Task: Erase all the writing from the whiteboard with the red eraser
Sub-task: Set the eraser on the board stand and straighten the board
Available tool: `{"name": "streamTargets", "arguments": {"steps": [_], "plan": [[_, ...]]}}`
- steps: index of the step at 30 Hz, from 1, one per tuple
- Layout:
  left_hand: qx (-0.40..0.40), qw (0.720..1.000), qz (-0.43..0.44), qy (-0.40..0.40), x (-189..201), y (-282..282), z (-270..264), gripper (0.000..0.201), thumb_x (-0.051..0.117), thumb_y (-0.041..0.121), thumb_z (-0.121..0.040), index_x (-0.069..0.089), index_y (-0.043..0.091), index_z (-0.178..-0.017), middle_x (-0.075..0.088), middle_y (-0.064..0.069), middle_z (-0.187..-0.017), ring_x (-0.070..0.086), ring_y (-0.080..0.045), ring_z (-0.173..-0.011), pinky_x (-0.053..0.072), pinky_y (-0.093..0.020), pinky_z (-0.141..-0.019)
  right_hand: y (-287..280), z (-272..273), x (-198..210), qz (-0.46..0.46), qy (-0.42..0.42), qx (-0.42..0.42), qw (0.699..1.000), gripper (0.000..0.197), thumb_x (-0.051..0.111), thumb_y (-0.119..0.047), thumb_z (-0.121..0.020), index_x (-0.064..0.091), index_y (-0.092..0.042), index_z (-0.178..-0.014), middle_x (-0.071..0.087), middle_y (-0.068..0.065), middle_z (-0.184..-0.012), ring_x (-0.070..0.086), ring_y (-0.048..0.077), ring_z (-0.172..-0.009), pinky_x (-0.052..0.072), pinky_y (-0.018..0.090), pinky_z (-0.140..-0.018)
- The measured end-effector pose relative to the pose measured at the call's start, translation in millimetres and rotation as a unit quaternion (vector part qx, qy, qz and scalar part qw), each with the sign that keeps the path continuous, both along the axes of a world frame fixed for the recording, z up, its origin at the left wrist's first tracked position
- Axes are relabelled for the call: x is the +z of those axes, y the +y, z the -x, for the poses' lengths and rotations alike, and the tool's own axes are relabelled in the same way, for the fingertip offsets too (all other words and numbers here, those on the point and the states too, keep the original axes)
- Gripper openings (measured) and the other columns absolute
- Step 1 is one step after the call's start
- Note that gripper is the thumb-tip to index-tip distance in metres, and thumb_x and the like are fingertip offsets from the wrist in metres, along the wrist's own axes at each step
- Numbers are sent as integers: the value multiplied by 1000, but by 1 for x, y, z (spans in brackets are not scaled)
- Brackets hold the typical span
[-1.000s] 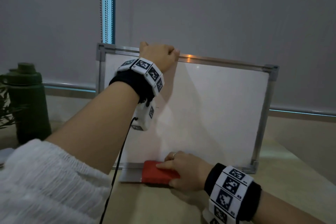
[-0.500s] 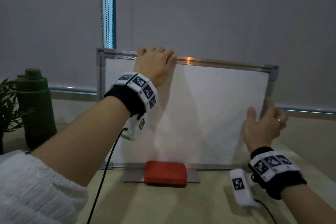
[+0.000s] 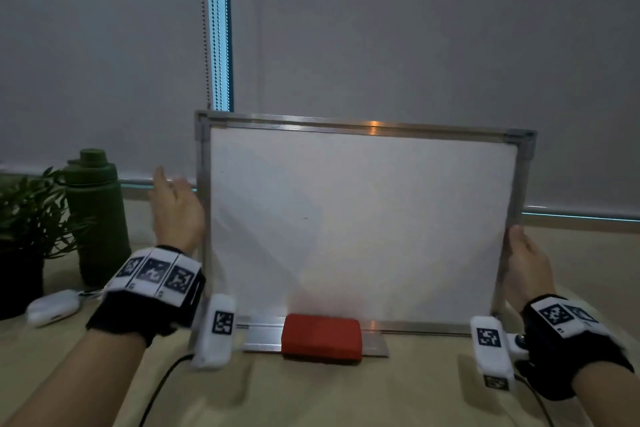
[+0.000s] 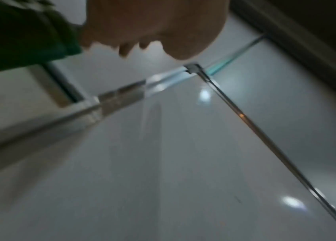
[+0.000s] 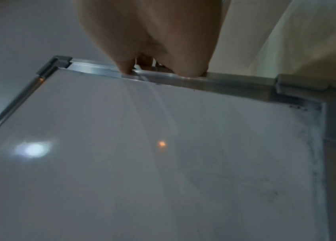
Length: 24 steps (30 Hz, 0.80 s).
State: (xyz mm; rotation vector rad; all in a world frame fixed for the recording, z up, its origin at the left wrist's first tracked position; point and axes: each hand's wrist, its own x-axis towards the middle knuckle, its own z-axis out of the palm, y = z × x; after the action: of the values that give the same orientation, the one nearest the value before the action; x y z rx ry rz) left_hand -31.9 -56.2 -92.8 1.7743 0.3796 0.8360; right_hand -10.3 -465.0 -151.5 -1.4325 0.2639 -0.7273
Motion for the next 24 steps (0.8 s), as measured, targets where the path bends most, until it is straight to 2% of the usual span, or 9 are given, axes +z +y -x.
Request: {"name": "streamTargets", "arguments": {"steps": [3, 7, 9, 12, 14, 16, 19, 22, 24], "plan": [[-103, 984, 69, 127, -27, 19, -3, 46, 22, 31, -101, 43, 7, -134, 46, -19, -140, 42, -34, -129, 32, -48, -110, -3, -6, -8, -5, -5, 16, 1000, 32, 36, -26, -99, 56, -13, -78, 65, -8, -58, 58, 13, -61, 45, 24, -59], [-183, 966, 139, 116, -42, 22, -17, 38, 29, 27, -101, 49, 9, -128, 56, -12, -119, 54, -32, -108, 44, -45, -91, -8, -15, -18, 127, 55, 3, 990, 29, 34, -15, -99, 53, -10, -120, 59, 11, -109, 53, 26, -97, 44, 37, -84], [-180, 966, 160, 90, -46, 21, -28, 36, 30, 23, -101, 51, 7, -126, 56, -12, -109, 56, -25, -84, 45, -35, -75, -12, -17, -24, 180, 105, 25, 978, 33, 37, -12, -97, 49, -16, -127, 58, 14, -115, 55, 32, -102, 44, 47, -92], [-158, 967, 191, 63, -54, 22, -52, 35, 34, 19, -101, 54, 0, -123, 61, -20, -108, 59, -26, -82, 48, -34, -79, -20, -21, -26, 227, 154, 41, 961, 30, 43, -11, -95, 52, -19, -123, 63, 18, -100, 59, 35, -89, 48, 50, -87], [-143, 966, 208, 62, -57, 19, -70, 28, 35, 18, -101, 57, 5, -113, 59, -15, -83, 53, -20, -69, 45, -29, -67, -23, -25, -22, 222, 143, 42, 964, 24, 47, -13, -94, 54, -21, -116, 62, 15, -89, 58, 35, -80, 49, 49, -80], [-148, 964, 216, 53, -58, 14, -90, 32, 34, 18, -101, 56, 3, -119, 56, -13, -75, 47, -17, -61, 40, -28, -59, -27, -39, -18, 199, 131, 37, 970, 26, 51, -17, -93, 55, -20, -118, 62, 13, -90, 59, 37, -83, 49, 49, -81], [-151, 964, 214, 41, -58, 6, -124, 36, 35, 21, -100, 54, 0, -122, 59, -30, -116, 59, -34, -90, 45, -44, -91, -35, -80, -16, 163, 122, -7, 979, 34, 53, -9, -90, 55, -10, -124, 61, 13, -102, 56, 32, -92, 46, 49, -91], [-142, 973, 182, 31, -58, -2, -162, 32, 37, 22, -99, 62, 4, -108, 60, -25, -116, 55, -39, -113, 41, -47, -101, -41, -123, -15, 143, 98, -59, 983, 36, 55, -4, -88, 56, -6, -124, 62, 18, -115, 54, 25, -93, 42, 47, -95], [-131, 980, 151, 21, -58, -8, -181, 36, 37, 21, -99, 56, 6, -124, 57, -22, -127, 51, -38, -120, 36, -50, -107, -41, -144, -14, 144, 85, -87, 982, 36, 56, -4, -88, 56, -3, -124, 60, 20, -119, 56, 27, -98, 45, 42, -90]]}}
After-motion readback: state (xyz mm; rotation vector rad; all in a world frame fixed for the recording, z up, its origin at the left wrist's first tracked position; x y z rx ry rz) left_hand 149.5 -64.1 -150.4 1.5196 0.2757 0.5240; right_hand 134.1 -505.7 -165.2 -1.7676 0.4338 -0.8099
